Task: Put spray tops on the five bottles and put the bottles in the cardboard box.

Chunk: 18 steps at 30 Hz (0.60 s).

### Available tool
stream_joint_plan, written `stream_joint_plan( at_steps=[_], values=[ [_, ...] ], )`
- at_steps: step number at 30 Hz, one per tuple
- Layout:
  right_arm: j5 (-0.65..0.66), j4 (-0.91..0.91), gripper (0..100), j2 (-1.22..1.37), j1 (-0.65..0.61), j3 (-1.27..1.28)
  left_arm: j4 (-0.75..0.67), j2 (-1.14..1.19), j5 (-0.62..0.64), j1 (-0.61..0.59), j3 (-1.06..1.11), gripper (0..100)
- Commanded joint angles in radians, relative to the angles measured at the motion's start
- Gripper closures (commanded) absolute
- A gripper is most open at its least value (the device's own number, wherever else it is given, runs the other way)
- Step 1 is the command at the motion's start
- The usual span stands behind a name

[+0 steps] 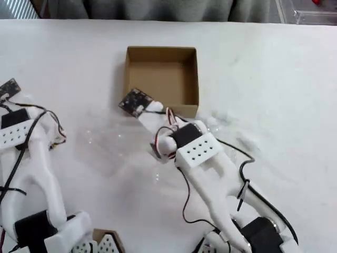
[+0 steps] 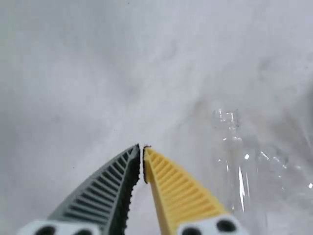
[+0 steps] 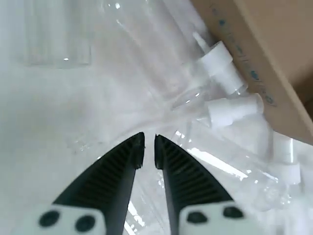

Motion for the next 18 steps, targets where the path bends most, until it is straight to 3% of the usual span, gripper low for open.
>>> stream_joint_plan(
  at_steps=[1,11,18],
  values=[
    [0.011,-0.058,97.8,-0.035,0.021,0.015,0.0,-0.021,-0.008,0.07,-0.061,98],
    [0.057,-0.071,98.0,-0.035,0.024,0.018,0.006,-0.021,-0.002,0.262,-0.034,98],
    [0.06,-0.085,98.0,-0.035,0.024,0.023,0.0,-0.128,0.086,0.283,-0.003,96]
  ],
)
